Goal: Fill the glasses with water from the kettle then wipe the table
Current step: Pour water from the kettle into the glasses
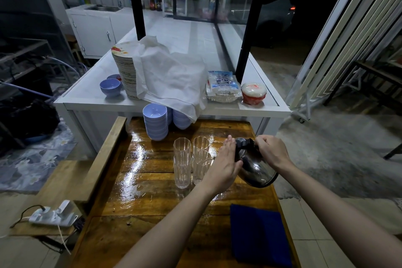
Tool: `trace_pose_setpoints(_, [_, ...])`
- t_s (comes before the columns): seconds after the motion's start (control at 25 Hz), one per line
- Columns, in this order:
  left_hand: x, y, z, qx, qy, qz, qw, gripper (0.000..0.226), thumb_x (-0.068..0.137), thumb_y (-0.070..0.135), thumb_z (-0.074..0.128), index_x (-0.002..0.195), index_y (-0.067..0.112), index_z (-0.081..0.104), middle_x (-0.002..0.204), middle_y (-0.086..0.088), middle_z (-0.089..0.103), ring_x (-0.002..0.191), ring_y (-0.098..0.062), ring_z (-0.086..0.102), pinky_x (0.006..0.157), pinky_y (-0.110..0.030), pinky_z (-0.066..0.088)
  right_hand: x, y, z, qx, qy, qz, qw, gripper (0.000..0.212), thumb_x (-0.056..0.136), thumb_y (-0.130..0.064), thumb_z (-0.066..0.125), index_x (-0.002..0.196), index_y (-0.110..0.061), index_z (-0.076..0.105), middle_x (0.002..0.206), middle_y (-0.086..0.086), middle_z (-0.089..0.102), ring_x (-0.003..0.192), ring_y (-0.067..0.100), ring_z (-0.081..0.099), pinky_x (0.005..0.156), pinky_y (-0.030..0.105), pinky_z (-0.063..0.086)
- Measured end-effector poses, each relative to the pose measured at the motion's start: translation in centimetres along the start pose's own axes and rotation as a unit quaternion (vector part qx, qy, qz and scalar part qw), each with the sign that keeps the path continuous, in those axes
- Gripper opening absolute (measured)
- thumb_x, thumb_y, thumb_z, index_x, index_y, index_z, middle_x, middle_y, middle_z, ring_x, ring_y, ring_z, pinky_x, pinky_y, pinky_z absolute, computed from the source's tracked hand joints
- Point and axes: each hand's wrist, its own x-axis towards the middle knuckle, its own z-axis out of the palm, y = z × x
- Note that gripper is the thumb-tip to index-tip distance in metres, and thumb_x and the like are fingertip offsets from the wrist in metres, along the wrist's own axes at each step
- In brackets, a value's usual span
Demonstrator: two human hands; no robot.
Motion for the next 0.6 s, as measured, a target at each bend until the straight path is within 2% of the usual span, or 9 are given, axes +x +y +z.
trace_pose_setpoints(0.32, [0.2,0.0,-0.1,0.016,-0.001,0.006,1.000,0.069,0.105,0.034,0.032,0.154,0.009,-0.009,0.163,-0.007,-0.014,0.150,-0.014,-0.014,0.120,-0.024,-0.008,-0.3,-0.3,-0.1,0.009,0.001,0.006,1.000,0.037,0.083,-0.036,0.037,0.052,-0.019,0.046,0.054,0.001,0.047,0.053,0.016,0.042,0.052,0.030,0.031])
trace_pose_setpoints(0.6, [0.7,0.2,0.1,0.032,-0.014,0.008,0.999,0.067,0.105,0.035,0.030,0.155,0.010,-0.007,0.163,-0.006,-0.013,0.150,-0.014,-0.014,0.121,-0.026,-0.007,-0.5,0.9,0.2,0.046,0.020,0.046,0.998,0.042,0.093,-0.026,0.045,0.055,-0.012,0.051,0.055,0.005,0.048,0.054,0.017,0.042,0.054,0.032,0.032])
